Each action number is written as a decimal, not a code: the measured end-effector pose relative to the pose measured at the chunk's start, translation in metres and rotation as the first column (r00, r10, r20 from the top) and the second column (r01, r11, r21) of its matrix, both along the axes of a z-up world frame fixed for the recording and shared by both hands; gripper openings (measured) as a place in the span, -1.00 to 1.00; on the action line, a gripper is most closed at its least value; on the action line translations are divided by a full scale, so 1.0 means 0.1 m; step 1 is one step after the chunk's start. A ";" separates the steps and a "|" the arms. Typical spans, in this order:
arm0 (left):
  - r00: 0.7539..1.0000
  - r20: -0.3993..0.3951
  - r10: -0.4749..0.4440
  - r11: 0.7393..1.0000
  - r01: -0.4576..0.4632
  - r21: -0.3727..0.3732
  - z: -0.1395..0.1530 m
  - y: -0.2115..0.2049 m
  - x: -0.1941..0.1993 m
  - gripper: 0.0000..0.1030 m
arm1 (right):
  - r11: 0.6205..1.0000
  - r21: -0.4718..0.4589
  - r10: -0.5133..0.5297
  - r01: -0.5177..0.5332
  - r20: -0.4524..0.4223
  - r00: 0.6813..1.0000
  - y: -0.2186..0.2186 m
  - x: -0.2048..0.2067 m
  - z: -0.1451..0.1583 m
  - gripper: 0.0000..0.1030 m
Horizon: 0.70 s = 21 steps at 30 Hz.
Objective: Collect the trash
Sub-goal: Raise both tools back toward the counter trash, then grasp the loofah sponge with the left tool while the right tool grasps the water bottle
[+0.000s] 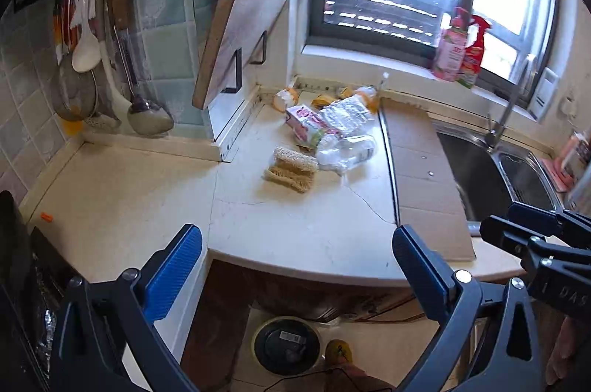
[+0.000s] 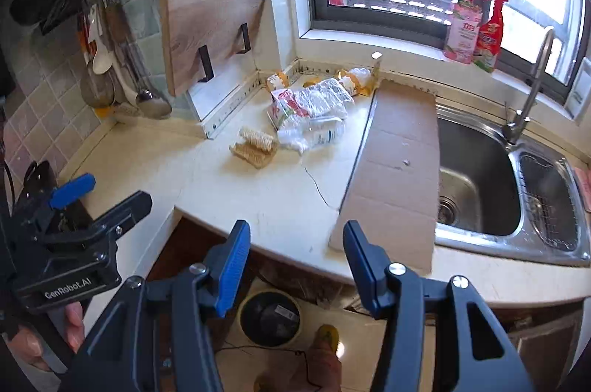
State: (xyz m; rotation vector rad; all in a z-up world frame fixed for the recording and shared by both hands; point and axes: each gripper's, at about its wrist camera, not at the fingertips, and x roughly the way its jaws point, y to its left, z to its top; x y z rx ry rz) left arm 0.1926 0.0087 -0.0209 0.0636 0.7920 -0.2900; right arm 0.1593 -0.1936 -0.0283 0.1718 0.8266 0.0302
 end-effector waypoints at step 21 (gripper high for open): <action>0.882 -0.332 0.334 0.913 -0.390 -0.119 -1.35 -0.44 2.26 0.98 | 0.784 0.605 0.093 0.138 -0.334 0.938 -1.01 2.59 -1.47 0.08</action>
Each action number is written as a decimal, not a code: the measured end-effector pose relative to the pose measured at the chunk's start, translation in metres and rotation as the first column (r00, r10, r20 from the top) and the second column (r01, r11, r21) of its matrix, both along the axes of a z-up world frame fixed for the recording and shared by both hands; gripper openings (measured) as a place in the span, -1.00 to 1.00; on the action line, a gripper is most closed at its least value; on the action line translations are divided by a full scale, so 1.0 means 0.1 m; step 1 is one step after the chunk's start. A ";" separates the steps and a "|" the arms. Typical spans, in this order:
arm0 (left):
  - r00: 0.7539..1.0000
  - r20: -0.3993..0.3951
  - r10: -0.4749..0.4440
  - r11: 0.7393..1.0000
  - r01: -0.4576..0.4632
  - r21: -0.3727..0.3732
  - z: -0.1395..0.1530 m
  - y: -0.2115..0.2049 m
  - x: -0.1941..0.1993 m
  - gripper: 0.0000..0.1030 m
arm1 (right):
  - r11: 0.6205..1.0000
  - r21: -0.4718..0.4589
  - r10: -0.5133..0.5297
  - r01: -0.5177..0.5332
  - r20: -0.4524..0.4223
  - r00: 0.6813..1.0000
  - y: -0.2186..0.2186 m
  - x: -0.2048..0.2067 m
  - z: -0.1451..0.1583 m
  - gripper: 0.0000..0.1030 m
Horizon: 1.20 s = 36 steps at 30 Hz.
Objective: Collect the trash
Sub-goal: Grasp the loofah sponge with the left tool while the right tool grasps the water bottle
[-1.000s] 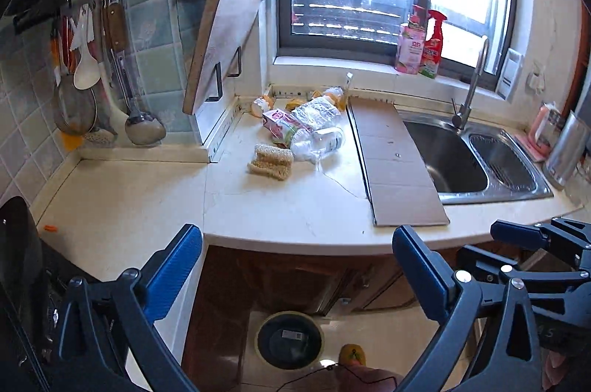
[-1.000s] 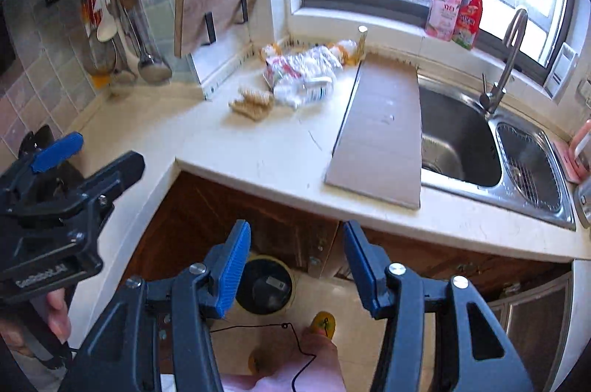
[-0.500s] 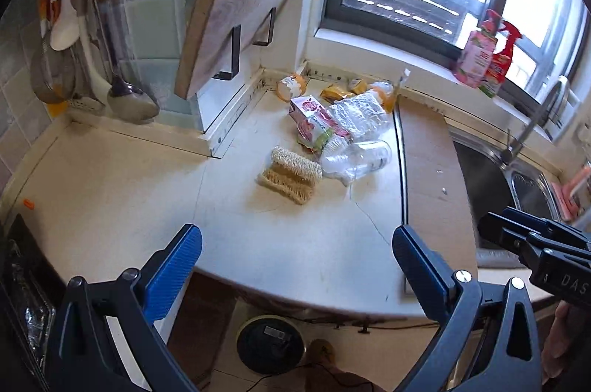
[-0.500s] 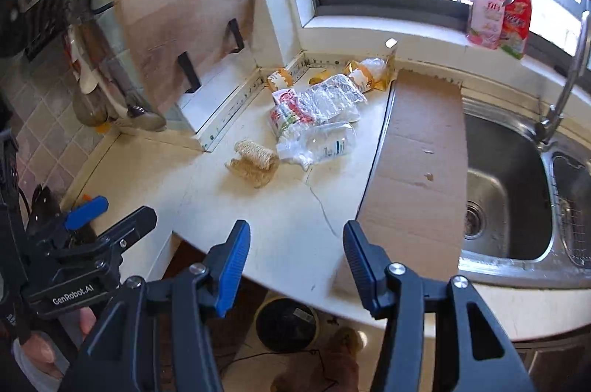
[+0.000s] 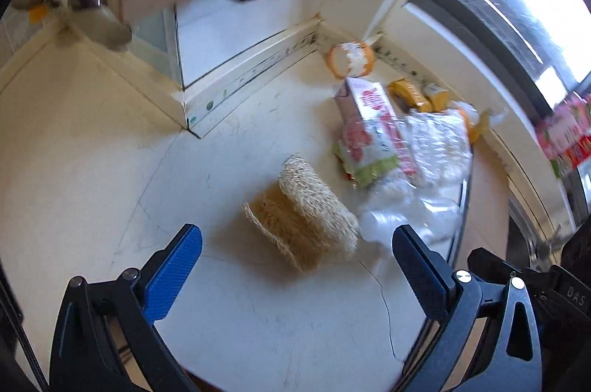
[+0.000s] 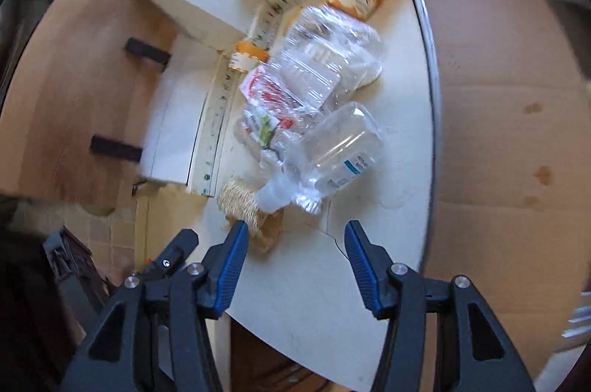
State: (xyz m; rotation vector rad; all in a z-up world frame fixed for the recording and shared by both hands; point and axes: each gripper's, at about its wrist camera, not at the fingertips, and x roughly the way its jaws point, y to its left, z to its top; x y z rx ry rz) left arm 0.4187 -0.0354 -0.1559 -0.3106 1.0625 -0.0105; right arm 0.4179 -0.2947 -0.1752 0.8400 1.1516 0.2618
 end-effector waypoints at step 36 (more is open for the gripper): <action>1.000 -0.025 -0.011 0.993 0.008 -0.119 -0.17 -0.06 0.10 -0.29 | 0.973 0.133 -0.186 0.187 -0.022 0.982 -0.21 -0.02 -0.11 0.18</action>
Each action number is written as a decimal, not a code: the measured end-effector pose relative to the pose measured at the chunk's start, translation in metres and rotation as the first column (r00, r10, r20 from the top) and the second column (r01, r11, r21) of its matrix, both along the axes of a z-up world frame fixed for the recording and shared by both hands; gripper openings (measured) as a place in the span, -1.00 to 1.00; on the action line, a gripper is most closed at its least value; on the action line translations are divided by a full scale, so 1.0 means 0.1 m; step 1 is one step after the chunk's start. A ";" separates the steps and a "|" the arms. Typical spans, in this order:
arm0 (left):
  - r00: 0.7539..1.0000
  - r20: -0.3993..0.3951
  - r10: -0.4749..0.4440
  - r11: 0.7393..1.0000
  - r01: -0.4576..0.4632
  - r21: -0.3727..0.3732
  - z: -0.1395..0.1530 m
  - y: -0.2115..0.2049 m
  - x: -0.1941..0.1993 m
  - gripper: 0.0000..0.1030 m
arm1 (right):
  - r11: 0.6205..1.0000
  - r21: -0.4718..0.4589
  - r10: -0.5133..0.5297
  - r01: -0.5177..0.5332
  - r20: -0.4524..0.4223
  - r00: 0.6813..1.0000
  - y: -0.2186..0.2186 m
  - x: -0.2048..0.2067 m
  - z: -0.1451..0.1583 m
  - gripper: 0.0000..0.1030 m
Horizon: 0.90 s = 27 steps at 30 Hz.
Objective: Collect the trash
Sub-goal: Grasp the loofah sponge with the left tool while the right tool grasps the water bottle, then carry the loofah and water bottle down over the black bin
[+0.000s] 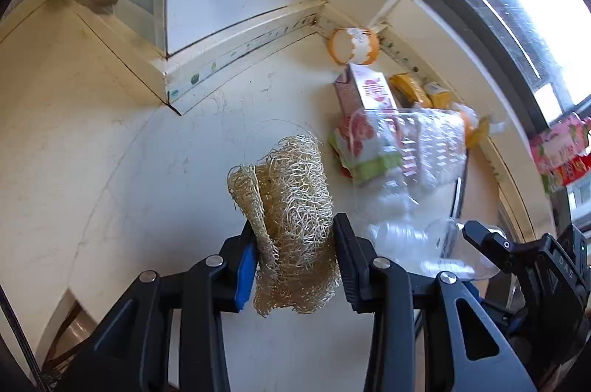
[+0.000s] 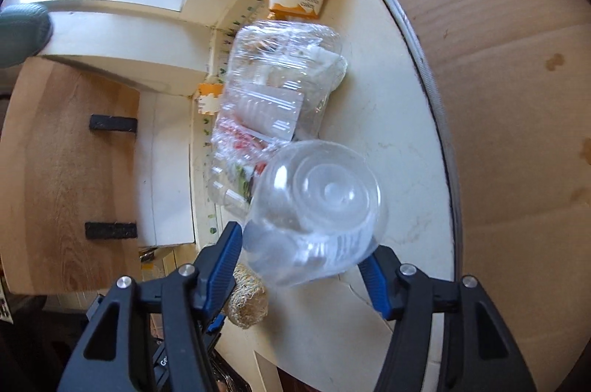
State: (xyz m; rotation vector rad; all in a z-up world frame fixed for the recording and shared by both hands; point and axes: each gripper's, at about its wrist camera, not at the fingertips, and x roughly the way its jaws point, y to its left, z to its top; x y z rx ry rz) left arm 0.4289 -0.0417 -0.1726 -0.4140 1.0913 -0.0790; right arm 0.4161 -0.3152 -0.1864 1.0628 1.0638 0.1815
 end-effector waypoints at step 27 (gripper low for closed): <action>0.900 0.131 -0.416 0.909 0.407 0.088 0.54 0.87 -2.71 -0.29 | 0.961 -0.266 -0.039 0.081 0.160 0.986 1.23 -2.97 0.57 0.17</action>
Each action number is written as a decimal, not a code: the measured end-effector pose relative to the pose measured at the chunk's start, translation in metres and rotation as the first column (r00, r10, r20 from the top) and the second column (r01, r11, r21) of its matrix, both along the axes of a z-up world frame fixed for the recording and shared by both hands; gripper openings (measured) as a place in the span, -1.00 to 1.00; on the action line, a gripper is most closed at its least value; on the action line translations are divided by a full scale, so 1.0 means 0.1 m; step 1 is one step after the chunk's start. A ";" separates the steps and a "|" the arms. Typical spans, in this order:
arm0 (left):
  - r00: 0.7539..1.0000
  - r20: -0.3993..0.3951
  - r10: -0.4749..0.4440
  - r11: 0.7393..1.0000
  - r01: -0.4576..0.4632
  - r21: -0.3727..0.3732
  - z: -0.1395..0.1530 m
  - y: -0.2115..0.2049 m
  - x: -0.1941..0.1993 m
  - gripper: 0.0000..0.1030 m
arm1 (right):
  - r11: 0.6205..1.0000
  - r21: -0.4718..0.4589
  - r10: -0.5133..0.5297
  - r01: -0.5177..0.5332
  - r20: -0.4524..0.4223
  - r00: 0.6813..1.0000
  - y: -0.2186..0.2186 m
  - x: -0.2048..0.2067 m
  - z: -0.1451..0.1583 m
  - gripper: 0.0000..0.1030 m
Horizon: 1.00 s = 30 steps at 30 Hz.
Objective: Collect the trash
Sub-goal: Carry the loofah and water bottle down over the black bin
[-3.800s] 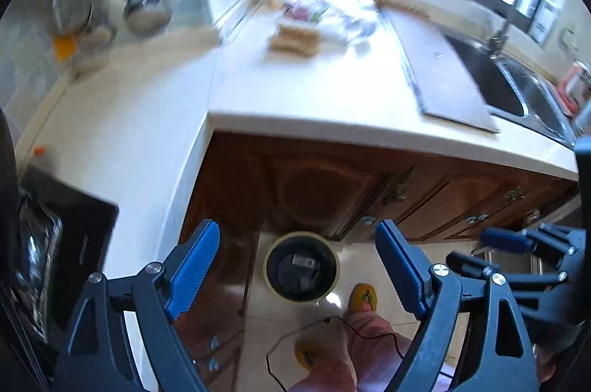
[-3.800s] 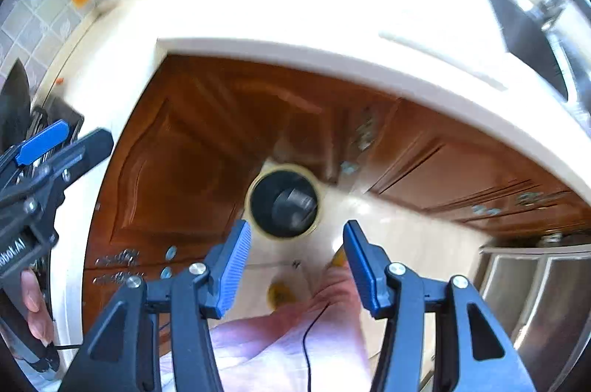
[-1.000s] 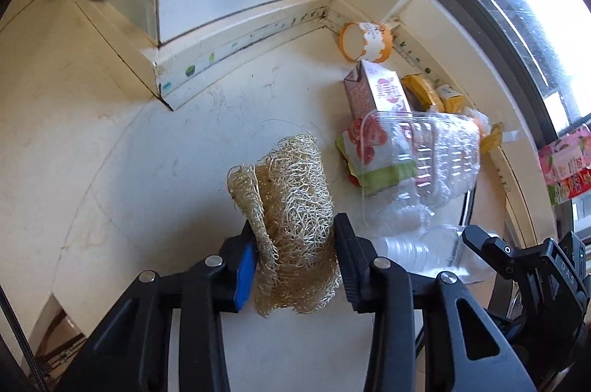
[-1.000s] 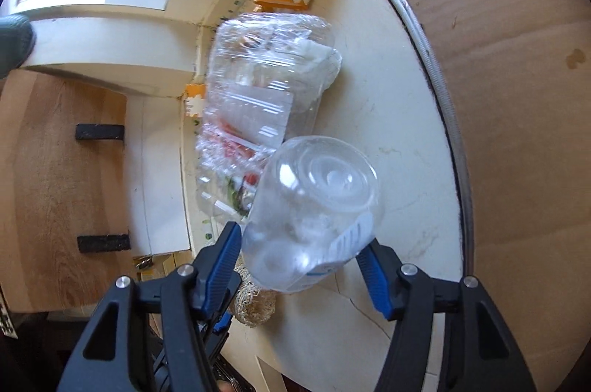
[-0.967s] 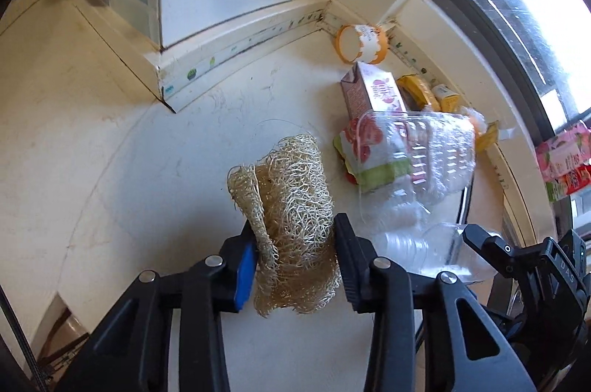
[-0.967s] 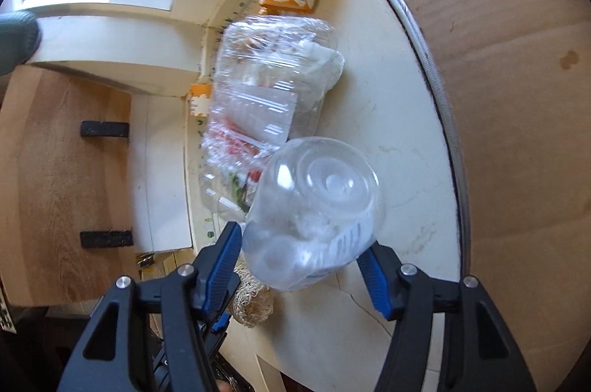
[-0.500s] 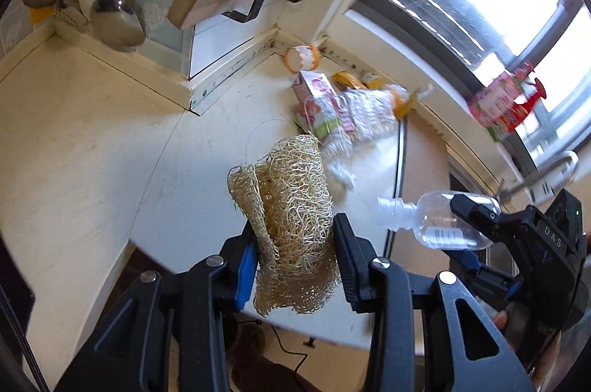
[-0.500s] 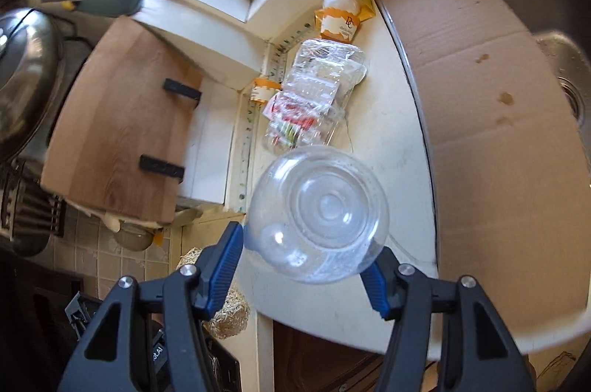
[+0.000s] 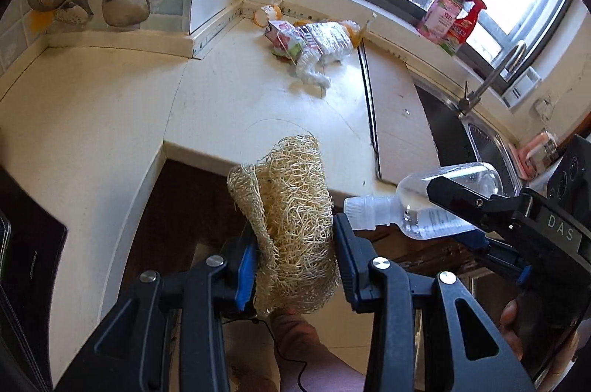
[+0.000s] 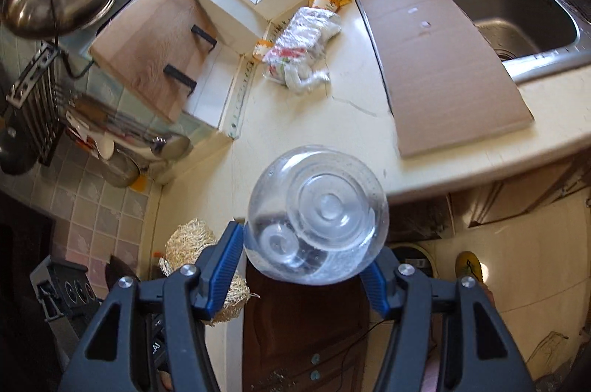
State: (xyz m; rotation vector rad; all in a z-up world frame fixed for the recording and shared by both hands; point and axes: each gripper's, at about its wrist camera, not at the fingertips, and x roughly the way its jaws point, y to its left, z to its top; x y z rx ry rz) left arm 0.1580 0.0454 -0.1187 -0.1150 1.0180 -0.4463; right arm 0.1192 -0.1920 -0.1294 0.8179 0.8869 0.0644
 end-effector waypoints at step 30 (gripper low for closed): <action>0.985 -0.172 -0.010 0.981 0.043 0.187 -2.97 0.18 -0.24 -0.24 | 0.913 -0.334 0.174 -0.237 -0.207 0.963 0.65 0.12 -2.65 0.17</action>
